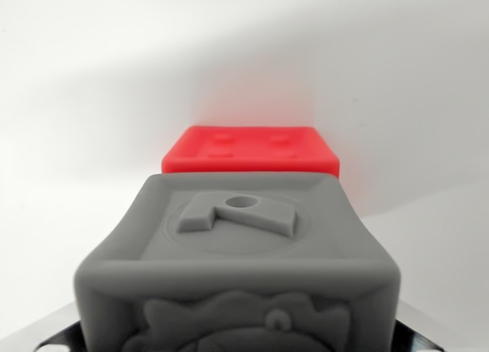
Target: Destack cube
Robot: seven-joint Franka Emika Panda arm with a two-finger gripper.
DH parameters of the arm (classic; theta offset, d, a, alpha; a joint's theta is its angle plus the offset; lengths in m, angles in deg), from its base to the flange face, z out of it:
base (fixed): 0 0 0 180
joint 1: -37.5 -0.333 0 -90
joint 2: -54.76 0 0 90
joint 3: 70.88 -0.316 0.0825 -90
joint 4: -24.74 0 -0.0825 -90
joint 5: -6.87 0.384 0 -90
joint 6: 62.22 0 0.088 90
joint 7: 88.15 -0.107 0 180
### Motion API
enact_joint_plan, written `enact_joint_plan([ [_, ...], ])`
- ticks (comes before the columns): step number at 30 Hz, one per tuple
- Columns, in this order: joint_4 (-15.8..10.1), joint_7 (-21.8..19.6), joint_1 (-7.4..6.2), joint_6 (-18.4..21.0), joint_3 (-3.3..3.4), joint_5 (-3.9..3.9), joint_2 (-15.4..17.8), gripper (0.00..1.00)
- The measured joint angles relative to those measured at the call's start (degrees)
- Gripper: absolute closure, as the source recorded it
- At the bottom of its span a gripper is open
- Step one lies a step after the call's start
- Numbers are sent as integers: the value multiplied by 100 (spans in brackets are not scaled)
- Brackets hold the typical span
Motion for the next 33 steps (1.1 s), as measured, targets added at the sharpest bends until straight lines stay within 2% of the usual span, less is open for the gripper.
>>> enact_joint_plan([
  [15, -30, 0, 0, 196, 0, 0, 242, 100],
  [33, -50, 0, 0, 634, 0, 0, 708, 100],
])
